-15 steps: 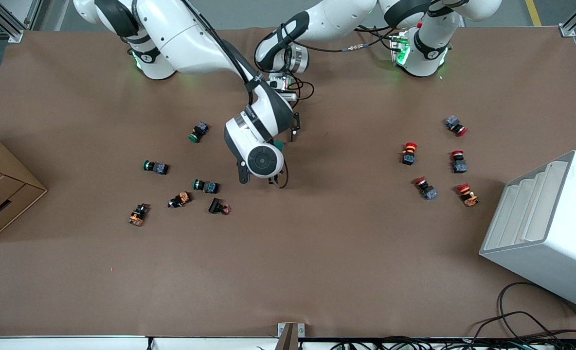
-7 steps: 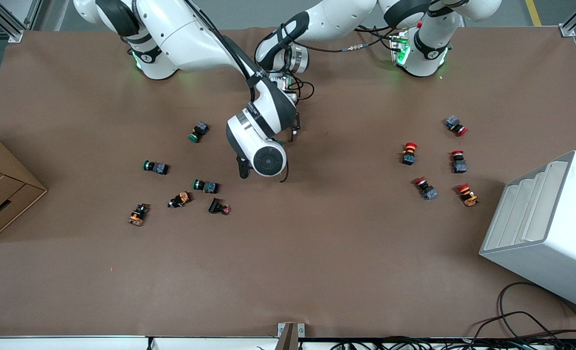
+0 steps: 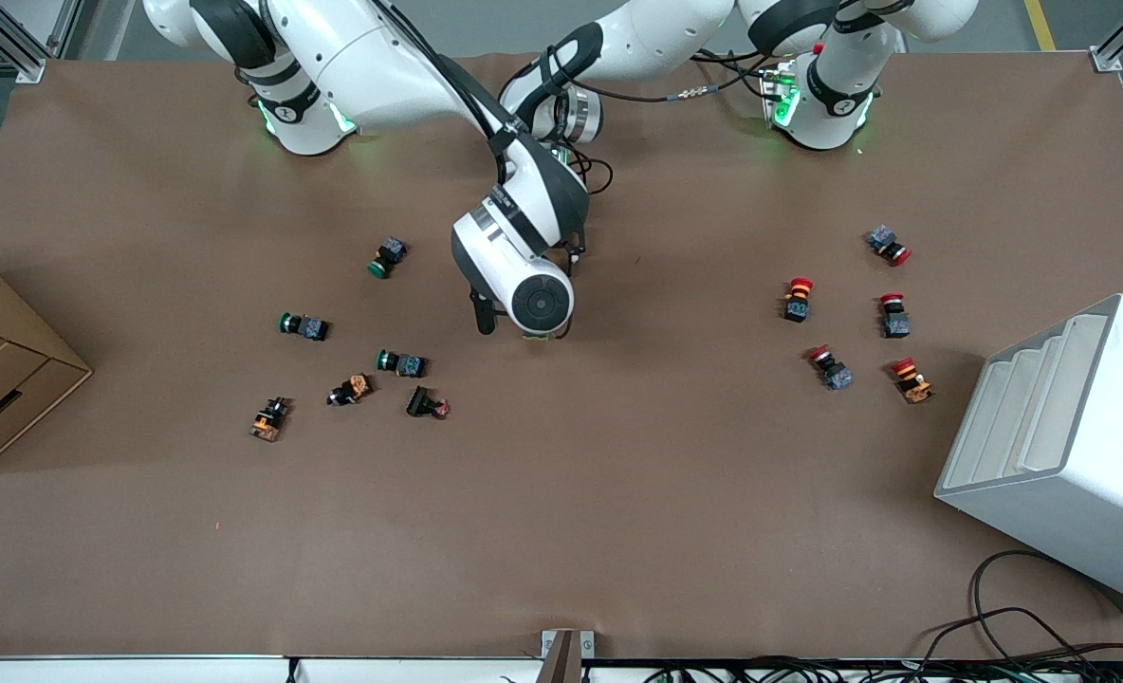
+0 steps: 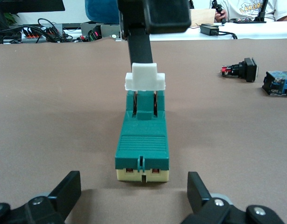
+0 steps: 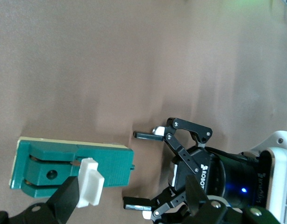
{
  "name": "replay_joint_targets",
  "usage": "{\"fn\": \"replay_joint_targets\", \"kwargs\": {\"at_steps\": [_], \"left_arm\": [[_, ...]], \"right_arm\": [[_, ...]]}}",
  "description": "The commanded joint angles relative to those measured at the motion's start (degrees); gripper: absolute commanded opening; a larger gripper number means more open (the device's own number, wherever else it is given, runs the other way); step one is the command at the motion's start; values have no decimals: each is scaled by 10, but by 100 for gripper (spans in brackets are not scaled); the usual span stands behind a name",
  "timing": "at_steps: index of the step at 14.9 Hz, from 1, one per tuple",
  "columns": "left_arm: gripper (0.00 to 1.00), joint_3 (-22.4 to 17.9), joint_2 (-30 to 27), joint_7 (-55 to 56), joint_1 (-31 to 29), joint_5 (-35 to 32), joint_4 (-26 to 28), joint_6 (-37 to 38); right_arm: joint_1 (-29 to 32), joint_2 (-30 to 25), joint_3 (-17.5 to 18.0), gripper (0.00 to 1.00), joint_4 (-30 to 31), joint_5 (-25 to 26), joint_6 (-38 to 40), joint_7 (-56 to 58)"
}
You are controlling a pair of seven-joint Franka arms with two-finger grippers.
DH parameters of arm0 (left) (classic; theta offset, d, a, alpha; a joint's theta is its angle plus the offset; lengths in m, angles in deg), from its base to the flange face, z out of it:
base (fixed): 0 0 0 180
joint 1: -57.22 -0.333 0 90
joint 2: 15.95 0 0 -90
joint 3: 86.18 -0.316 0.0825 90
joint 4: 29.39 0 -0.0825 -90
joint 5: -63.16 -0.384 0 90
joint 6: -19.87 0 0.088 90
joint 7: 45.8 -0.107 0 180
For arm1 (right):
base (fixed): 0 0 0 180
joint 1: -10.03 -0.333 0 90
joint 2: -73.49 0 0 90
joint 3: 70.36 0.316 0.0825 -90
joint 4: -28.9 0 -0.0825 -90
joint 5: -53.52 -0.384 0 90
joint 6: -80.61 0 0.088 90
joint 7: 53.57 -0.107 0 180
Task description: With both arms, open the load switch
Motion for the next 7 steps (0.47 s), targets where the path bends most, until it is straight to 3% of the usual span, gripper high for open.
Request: {"fn": "replay_joint_targets", "kwargs": {"at_steps": [1, 7], "left_arm": [[100, -3, 6, 9, 3, 1, -1, 7], [100, -4, 6, 9, 1, 0, -1, 7]], "right_arm": [[-9, -8, 7, 100, 8, -8, 7, -5], [-24, -3, 7, 100, 28, 13, 7, -3]]}}
